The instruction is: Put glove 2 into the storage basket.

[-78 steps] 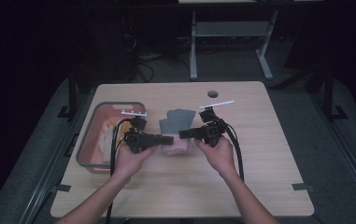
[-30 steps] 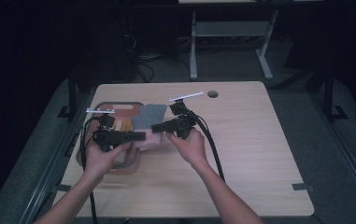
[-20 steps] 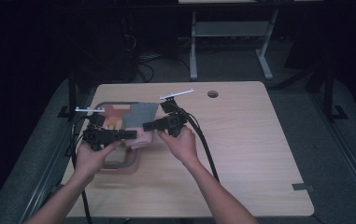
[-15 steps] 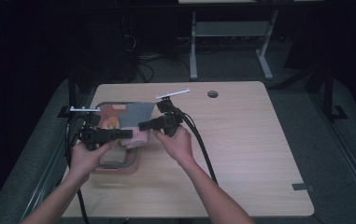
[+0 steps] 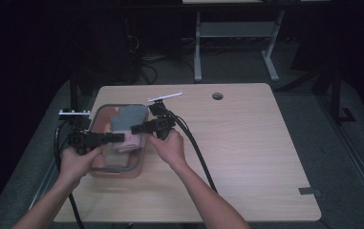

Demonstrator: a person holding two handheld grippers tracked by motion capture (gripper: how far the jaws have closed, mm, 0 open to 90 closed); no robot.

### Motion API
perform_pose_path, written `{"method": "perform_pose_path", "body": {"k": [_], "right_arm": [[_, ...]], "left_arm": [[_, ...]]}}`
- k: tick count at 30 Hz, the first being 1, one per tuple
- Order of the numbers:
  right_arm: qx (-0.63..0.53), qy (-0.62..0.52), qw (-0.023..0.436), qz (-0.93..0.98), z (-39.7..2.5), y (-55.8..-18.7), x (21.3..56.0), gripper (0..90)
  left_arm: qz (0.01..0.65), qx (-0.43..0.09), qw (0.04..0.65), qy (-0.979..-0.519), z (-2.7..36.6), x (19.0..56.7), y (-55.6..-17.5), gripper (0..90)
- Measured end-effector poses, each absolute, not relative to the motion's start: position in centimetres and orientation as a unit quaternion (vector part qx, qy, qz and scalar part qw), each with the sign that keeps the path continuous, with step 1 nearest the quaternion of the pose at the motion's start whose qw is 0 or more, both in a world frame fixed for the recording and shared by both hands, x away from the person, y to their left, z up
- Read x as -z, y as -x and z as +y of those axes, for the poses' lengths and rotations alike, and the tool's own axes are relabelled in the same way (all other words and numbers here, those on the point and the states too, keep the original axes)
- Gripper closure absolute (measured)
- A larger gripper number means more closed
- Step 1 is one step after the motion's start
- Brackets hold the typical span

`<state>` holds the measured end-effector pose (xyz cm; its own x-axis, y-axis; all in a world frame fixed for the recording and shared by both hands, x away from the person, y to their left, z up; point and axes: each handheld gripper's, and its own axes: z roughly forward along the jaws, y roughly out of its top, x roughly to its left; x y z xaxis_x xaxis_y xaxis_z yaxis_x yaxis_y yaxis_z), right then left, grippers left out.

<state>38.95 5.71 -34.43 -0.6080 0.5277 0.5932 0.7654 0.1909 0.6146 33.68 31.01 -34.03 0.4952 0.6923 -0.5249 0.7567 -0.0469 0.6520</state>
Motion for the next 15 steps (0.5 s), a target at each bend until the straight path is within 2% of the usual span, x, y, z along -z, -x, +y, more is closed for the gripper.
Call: {"method": "perform_pose_path", "body": {"k": [15], "right_arm": [[0.477, 0.42, 0.135, -0.76, 8.6, -39.7, 35.6, 68.4]], "left_arm": [[0.513, 0.034, 0.464, -0.721, 33.8, 34.8, -34.2, 57.9]]}}
